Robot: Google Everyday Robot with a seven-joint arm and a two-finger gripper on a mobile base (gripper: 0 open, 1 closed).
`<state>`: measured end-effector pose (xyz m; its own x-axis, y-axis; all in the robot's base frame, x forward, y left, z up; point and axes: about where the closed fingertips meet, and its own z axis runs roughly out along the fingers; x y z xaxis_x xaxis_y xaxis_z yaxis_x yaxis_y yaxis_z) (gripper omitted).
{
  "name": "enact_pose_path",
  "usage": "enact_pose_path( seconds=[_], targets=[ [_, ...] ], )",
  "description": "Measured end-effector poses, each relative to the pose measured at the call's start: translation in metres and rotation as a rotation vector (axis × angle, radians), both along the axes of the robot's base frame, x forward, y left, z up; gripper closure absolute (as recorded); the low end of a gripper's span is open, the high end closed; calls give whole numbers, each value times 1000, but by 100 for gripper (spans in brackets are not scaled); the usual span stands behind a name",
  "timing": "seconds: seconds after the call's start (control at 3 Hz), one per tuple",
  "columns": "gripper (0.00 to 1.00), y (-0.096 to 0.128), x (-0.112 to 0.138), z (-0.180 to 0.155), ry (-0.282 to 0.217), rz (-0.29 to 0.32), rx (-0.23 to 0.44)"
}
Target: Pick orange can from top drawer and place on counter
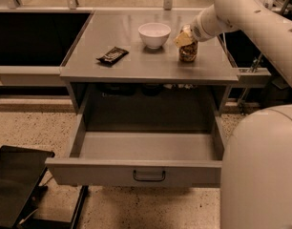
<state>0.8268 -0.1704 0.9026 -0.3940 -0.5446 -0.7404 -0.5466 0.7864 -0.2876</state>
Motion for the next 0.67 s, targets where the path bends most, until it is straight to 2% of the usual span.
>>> enact_pose_path(
  seconds=[0.33,0.67],
  targets=[
    [0,0,0,0,0,0,0],
    [0,0,0,0,0,0,0]
  ],
)
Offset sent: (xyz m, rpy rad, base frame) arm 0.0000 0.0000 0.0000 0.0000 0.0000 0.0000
